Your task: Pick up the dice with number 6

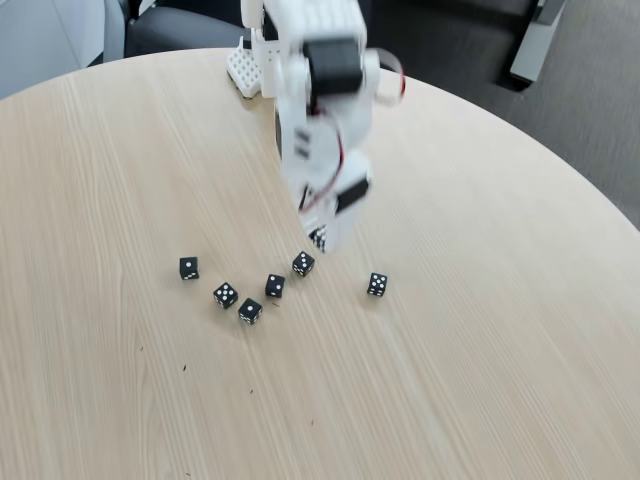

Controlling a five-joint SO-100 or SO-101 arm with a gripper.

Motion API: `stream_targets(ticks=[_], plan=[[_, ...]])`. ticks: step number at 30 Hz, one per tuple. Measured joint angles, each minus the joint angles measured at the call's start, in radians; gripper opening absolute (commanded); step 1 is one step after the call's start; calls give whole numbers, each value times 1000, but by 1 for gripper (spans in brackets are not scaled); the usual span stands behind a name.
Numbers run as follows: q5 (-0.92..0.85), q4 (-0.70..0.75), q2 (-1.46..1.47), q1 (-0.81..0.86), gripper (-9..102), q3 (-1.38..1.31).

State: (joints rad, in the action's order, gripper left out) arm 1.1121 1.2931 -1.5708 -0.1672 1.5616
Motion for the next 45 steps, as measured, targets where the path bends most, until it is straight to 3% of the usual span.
stream_targets(ticks=[10,18,24,35,45], plan=[[-334,2,-440,-12,0,109],[-647,-8,-749,-3,0,558],[-749,-41,-888,-6,0,819],[-1037,-307,-1124,-6,0,1210],[-1098,-301,-1321,-6,0,1411]])
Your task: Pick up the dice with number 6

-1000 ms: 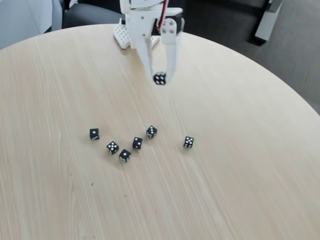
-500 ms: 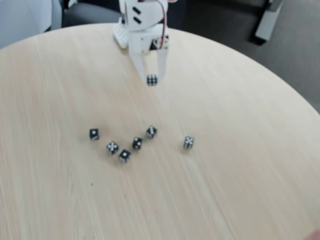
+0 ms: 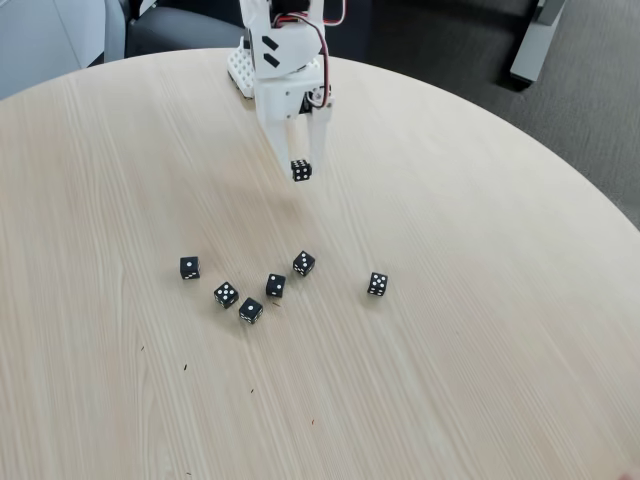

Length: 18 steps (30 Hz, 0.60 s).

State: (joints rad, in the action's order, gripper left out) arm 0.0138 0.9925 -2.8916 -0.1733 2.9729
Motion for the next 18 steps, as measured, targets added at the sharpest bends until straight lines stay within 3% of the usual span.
stream_targets(ticks=[7,18], plan=[[9,149,-129,0,0,6],[28,172,-207,0,0,6]])
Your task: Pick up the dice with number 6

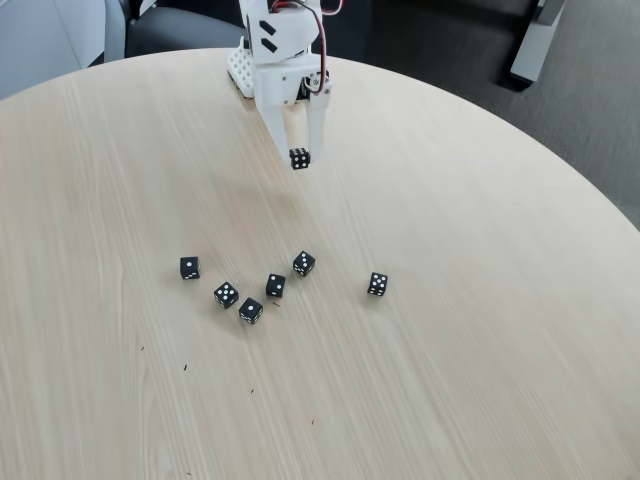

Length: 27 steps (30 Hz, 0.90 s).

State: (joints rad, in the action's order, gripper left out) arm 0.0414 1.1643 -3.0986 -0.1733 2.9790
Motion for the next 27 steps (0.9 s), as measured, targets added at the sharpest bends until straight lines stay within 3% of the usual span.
stream_targets(ticks=[27], plan=[[86,0,0,0,0,0]])
